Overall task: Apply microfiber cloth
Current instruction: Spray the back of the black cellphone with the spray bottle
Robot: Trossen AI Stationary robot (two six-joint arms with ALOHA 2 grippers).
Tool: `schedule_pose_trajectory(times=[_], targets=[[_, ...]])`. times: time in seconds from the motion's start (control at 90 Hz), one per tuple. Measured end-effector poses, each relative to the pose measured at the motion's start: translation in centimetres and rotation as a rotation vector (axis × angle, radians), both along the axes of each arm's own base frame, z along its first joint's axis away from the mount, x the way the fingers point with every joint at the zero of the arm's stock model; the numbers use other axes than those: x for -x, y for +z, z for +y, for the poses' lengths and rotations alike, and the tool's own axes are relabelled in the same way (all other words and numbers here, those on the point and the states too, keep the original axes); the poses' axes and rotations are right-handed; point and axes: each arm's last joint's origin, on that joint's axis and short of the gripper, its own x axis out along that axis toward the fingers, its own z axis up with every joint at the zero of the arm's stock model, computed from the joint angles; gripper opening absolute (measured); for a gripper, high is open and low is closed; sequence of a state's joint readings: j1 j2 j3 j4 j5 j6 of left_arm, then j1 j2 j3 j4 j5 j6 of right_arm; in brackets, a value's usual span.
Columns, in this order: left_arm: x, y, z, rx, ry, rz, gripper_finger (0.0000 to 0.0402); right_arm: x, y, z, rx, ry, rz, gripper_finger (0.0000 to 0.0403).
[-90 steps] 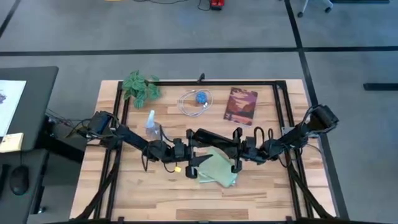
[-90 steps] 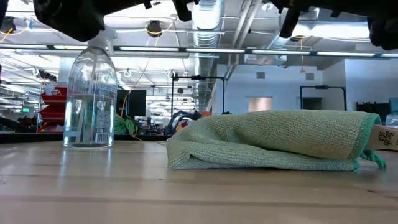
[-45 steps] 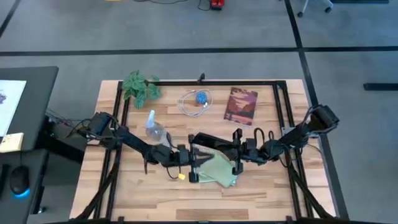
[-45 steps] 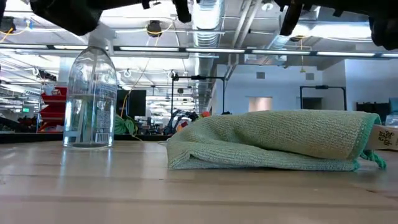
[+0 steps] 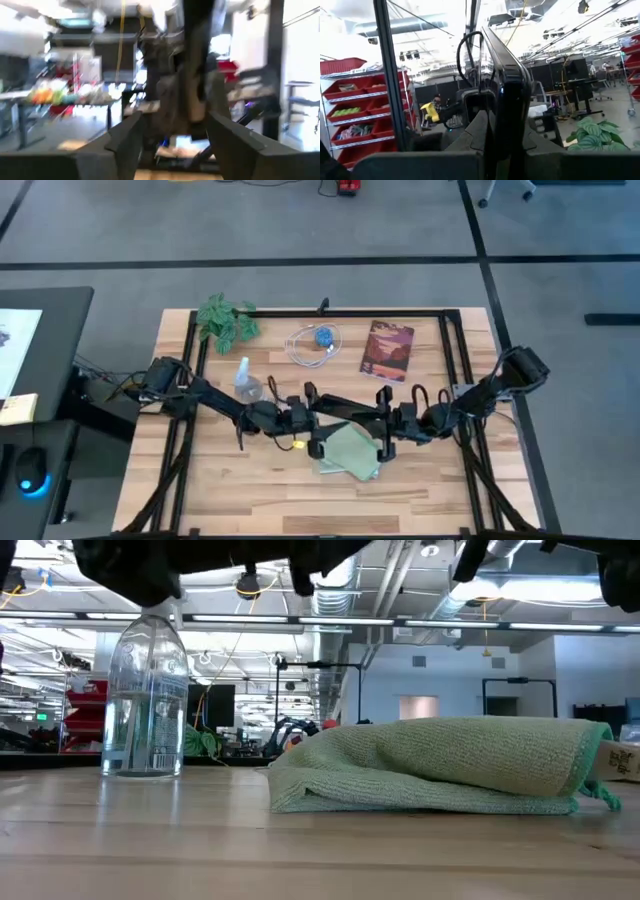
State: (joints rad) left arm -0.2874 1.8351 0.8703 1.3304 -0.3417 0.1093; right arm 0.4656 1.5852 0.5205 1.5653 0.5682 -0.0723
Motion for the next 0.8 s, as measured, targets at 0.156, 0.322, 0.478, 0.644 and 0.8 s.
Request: schedule_pose_trajectory(times=[0.156,0.322,0.478,0.644,0.8], targets=[[0.4,0.7,-0.2,-0.021,0.007,-0.079,0.0197,-0.1,-0.1,0.0,0.007,-0.002,0.014,0.0011],[0.6,1.2,-0.1,0.0,0.006,-0.136,0.0149,-0.1,-0.3,0.0,0.012,-0.001,0.03,0.0011],[0.6,1.2,-0.2,0.019,-0.003,-0.129,0.0073,-0.2,-0.4,0.0,0.0,0.003,0.036,0.001],[0.7,1.0,-0.5,0.043,0.014,-0.105,0.0013,-0.3,-0.5,0.1,0.02,0.003,0.057,0.0015],[1.0,1.3,-1.1,0.026,0.052,0.021,0.0007,-0.4,-1.2,0.1,0.025,-0.029,0.134,0.0026]])
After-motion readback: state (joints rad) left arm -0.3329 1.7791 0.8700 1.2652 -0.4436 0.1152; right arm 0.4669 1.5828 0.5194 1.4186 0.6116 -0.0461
